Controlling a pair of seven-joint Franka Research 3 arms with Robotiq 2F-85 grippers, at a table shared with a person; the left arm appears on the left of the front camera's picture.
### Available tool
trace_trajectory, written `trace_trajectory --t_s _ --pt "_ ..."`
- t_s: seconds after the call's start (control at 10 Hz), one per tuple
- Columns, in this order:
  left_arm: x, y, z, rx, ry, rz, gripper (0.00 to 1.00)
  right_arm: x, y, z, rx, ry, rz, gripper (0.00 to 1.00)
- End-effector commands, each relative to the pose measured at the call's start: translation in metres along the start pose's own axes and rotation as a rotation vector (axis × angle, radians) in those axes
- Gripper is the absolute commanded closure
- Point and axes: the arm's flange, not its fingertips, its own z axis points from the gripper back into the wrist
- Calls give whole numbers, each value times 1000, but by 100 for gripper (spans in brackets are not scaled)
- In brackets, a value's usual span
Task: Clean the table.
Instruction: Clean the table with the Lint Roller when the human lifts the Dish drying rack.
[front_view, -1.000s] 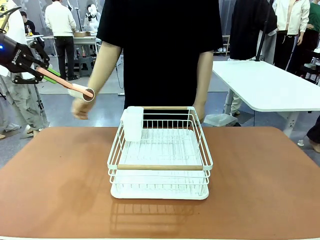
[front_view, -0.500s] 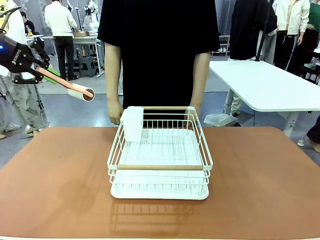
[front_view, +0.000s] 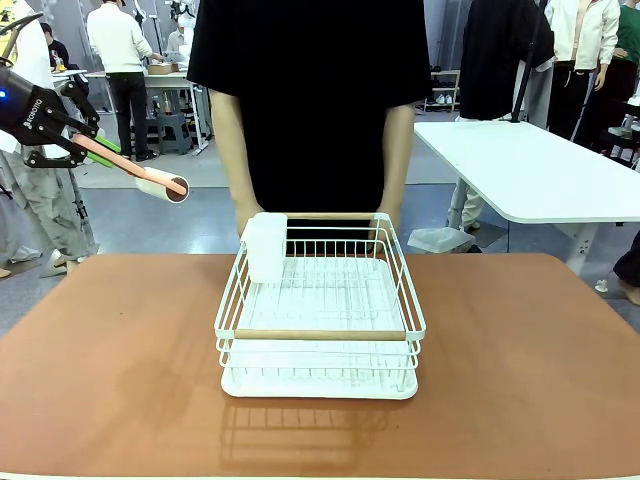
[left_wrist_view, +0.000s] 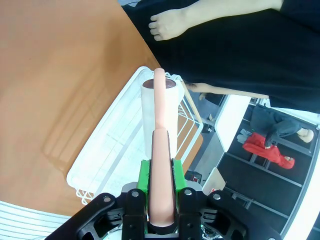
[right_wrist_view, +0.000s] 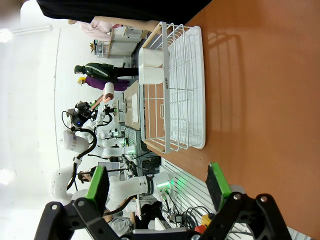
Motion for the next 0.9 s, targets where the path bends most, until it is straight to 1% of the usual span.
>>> trace_trajectory --t_s 0.0,0.8 --pt "-1 -1 0 2 -1 -6 100 0 2 0 16 -6 12 0" --pt "-1 -1 0 2 -1 -6 100 0 2 0 16 -6 12 0"
